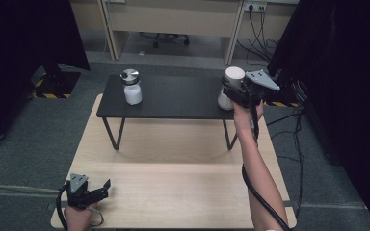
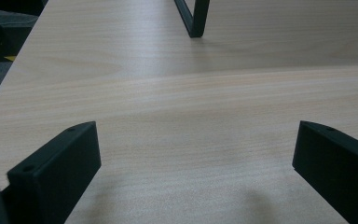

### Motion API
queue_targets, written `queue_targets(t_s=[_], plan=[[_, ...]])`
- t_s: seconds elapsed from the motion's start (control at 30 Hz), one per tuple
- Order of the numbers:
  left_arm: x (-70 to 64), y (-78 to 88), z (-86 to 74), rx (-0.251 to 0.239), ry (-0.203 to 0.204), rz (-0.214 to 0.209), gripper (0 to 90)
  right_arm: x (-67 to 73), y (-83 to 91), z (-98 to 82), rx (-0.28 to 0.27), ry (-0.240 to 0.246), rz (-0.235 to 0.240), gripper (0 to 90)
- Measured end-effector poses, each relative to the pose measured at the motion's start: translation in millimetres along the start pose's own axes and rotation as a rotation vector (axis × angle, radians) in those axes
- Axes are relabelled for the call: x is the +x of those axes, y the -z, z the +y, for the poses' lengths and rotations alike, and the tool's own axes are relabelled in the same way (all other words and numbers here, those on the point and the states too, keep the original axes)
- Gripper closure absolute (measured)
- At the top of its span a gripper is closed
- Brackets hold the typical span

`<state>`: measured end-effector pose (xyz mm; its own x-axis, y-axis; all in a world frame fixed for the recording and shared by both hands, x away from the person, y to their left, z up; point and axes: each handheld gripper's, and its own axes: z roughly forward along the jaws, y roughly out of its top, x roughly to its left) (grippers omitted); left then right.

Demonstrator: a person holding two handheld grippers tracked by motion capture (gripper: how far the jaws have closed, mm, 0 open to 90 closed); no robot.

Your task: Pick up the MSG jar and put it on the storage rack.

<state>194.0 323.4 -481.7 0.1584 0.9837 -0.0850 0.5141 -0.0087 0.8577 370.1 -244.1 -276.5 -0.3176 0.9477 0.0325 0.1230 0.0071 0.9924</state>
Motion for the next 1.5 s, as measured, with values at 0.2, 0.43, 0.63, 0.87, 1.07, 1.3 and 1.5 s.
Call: queue_targets(t_s=[0.2, 0.43, 0.63, 0.87, 1.07, 1.3, 1.5], plan=[[0.0, 0.3, -0.5, -0.002, -0.001, 0.001, 0.1, -0.2, -1.1, -0.2, 0.0, 0.0, 0.001, 33.5], [-0.9, 0.1, -0.9, -0.002, -0.004, 0.001, 0.1, -3.2, -1.2, -2.3, -0.005, 0.005, 0.007, 33.6], [-1.0, 0.3, -1.1, -0.003, -0.004, 0.001, 0.1, -4.4, -1.5, -0.6, 0.002, 0.003, 0.012, 33.4], [-1.5, 0.7, -1.4, -0.004, -0.007, 0.003, 0.1, -4.5, -0.3, -1.7, 0.002, 0.0, 0.009, 15.8], [-1.7, 0.4, -1.1, -0.001, -0.009, 0.002, 0.1, 0.8, 2.1, -9.8, -0.009, 0.021, -0.025, 0.2], [-2.7, 0.2, -1.1, 0.0, -0.011, 0.005, 0.1, 1.1, 10.4, -17.0, -0.009, 0.024, -0.03, 0.2], [-3.5, 0.1, -0.5, 0.005, -0.015, 0.009, 0.1, 0.3, 20.4, -23.8, -0.01, 0.025, -0.031, 0.2]])
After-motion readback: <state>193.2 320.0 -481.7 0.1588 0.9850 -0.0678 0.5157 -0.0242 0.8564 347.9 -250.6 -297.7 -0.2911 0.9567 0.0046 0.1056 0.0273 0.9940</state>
